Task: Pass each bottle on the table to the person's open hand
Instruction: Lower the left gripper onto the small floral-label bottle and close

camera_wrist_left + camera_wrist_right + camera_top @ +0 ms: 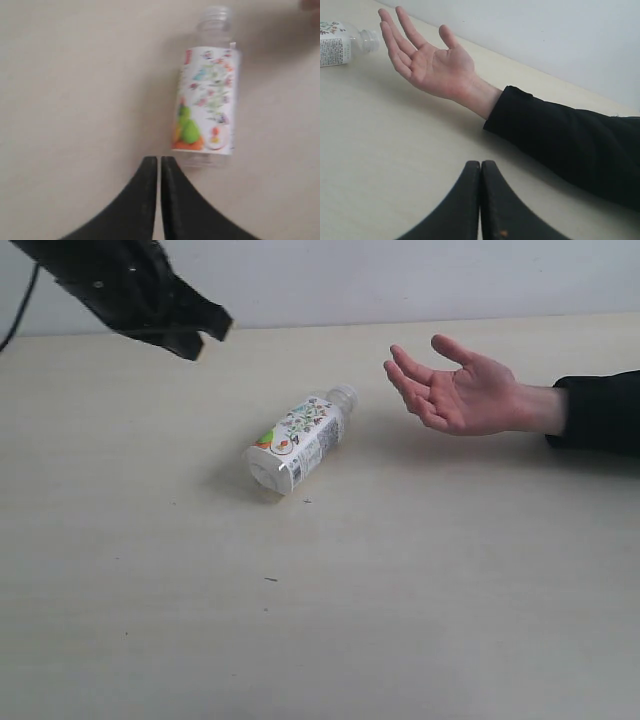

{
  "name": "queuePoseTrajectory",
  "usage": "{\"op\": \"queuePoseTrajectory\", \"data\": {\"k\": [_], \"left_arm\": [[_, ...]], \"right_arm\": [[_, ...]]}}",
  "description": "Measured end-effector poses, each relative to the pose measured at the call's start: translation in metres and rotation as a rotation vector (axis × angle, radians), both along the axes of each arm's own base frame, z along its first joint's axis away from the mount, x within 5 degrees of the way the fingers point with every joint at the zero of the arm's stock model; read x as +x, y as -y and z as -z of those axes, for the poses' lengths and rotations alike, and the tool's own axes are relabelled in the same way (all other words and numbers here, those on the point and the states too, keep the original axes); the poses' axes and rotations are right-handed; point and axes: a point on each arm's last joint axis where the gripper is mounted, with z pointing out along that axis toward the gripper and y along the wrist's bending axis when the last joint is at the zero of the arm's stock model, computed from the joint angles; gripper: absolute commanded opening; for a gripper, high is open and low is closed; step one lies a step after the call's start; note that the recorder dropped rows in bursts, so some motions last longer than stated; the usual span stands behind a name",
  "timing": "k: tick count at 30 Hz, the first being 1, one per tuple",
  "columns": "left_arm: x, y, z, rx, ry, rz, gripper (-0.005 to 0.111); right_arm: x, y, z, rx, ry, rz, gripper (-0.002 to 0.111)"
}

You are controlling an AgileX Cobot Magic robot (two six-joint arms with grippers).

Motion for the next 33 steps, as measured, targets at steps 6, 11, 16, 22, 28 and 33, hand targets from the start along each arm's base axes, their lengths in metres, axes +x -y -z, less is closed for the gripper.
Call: {"op": "queuePoseTrajectory", "data": {"k": [6, 11, 16, 22, 28, 33], "left_arm": [[0.002, 0.079, 0.026, -0.061, 0.068, 0.158, 0.072], [0.018, 0.090, 0.056, -0.046, 0.126, 0.156, 0.079], [0.027, 0.091, 0.074, -0.004, 0.161, 0.174, 0.079], [0.034, 0.093, 0.092, -0.007, 0.170, 0.152, 0.080], [0.043, 0.085, 0.105, -0.029, 0.149, 0.079, 0.080], [0.046, 0.081, 0.113, -0.028, 0.131, 0.058, 0.080]], "right_arm": [[0.000, 0.000, 0.000, 0.000, 0.000, 0.000, 0.000], [0.000, 0.000, 0.000, 0.000, 0.000, 0.000, 0.000], [0.000, 0.000, 0.000, 0.000, 0.000, 0.000, 0.000], [0.000, 0.000, 0.000, 0.000, 0.000, 0.000, 0.000], [0.000, 0.000, 0.000, 0.000, 0.000, 0.000, 0.000], [0.000, 0.000, 0.000, 0.000, 0.000, 0.000, 0.000]]}}
